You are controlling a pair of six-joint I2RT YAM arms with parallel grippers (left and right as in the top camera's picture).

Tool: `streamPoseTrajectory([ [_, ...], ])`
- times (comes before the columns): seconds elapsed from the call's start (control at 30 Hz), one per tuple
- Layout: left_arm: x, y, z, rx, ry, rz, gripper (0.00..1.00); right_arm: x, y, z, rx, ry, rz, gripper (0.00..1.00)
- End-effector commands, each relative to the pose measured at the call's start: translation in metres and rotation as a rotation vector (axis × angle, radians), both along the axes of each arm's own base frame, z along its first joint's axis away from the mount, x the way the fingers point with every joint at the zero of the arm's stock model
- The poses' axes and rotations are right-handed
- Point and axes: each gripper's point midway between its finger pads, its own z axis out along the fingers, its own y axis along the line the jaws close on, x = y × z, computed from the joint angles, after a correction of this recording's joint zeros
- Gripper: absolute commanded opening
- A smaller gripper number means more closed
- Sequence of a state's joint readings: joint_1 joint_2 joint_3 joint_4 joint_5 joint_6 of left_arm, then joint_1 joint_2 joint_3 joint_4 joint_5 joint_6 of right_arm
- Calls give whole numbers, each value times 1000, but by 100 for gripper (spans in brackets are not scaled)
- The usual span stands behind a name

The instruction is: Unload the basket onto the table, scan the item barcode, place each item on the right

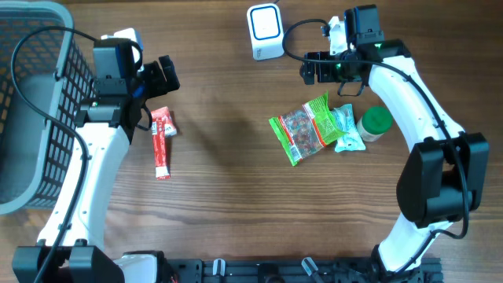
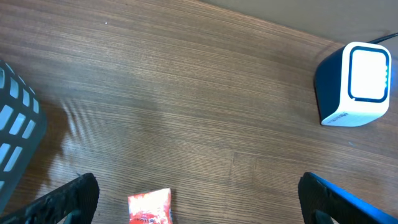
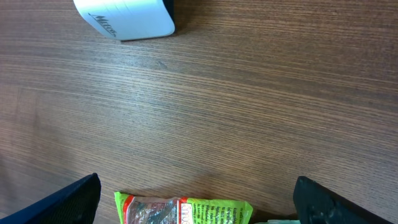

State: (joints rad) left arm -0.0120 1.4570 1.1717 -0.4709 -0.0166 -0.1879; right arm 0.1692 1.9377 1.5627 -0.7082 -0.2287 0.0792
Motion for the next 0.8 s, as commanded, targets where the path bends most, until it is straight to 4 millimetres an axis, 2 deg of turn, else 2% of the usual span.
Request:
streamPoseTrajectory([
  [0.0, 1, 0, -3, -5, 7, -4, 100, 5, 5, 8, 22, -18, 3, 100],
  [0.27, 1, 0, -3, -5, 7, -4, 100, 7, 6, 9, 24, -28, 3, 100],
  [0.47, 1, 0, -3, -5, 7, -4, 100, 27, 11, 23, 72, -117, -23, 100],
  [0.57, 2, 0, -3, -5, 6, -4, 100, 31, 30, 36, 312, -40, -198, 100],
  [0.67, 15, 7, 13, 22, -79, 27, 100, 15, 49, 38, 454, 93, -228, 100],
  [0.77, 15, 7, 12, 21, -75, 27, 100, -14, 81, 33, 509, 183, -92, 77],
])
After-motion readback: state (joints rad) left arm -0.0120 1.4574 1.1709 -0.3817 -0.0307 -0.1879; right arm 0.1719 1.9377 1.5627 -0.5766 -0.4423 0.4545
